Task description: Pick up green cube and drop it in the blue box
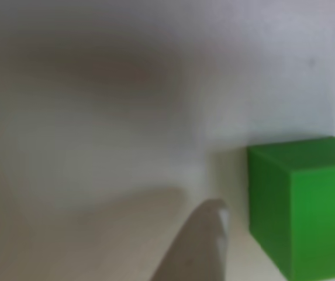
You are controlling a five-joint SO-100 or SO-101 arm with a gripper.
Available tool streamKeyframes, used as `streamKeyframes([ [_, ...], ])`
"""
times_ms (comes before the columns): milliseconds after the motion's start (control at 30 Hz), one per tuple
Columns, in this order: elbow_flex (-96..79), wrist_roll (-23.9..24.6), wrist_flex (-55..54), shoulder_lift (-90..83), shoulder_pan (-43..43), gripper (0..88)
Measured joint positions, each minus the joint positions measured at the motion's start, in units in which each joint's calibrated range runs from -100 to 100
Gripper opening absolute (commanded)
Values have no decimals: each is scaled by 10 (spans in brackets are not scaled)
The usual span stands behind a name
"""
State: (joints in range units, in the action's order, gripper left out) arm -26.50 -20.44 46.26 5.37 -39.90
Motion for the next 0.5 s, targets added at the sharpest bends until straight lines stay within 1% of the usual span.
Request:
streamKeyframes([
  [167, 47, 0, -9, 46, 0, 322],
  [500, 50, 1, -9, 57, 0, 322],
])
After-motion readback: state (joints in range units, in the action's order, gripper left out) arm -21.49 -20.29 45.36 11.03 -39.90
